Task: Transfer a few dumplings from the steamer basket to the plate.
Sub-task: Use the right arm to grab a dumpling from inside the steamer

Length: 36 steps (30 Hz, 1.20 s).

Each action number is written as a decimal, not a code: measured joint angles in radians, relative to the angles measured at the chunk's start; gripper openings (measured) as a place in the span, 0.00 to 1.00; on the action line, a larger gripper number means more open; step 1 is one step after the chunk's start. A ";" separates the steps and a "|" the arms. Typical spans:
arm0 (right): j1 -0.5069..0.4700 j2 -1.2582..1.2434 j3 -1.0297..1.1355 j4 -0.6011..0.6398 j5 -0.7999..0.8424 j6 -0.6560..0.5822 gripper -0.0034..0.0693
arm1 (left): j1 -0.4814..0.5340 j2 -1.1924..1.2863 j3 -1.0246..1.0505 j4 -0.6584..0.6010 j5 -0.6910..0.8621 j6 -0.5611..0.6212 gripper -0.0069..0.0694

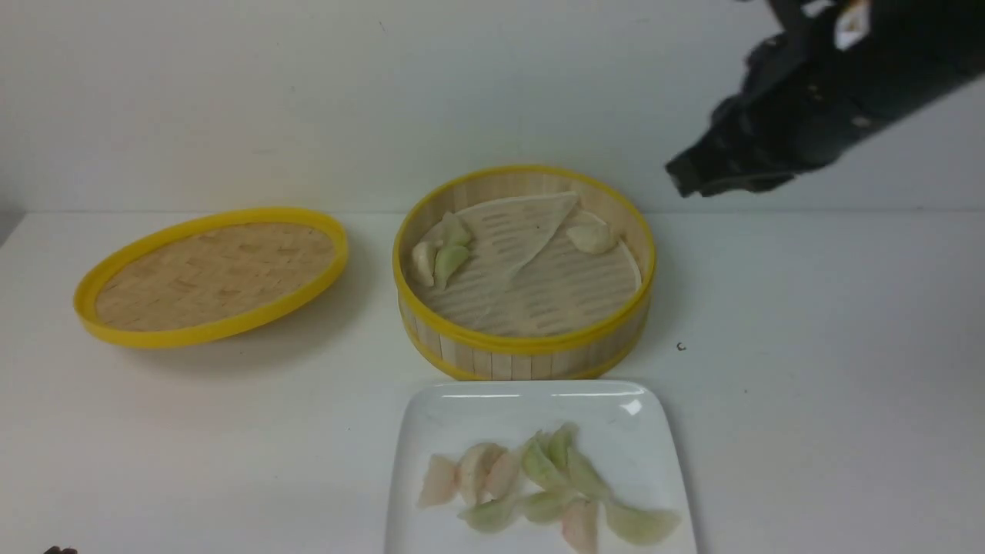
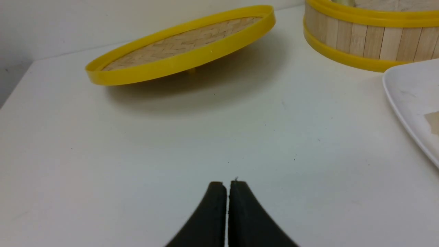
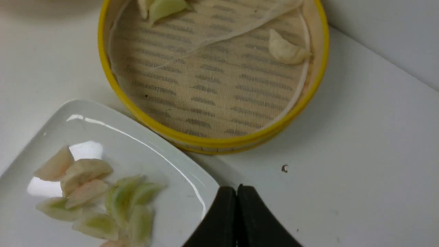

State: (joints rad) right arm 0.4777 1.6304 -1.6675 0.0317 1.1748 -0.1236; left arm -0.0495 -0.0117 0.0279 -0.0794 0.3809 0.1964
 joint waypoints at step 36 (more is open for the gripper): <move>-0.021 0.929 -0.740 -0.205 -0.071 -0.121 0.73 | 0.000 0.000 0.000 0.000 0.000 0.000 0.08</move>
State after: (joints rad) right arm 0.4568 2.5597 -2.4080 -0.1736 1.1035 -0.2442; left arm -0.0495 -0.0117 0.0279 -0.0794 0.3809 0.1964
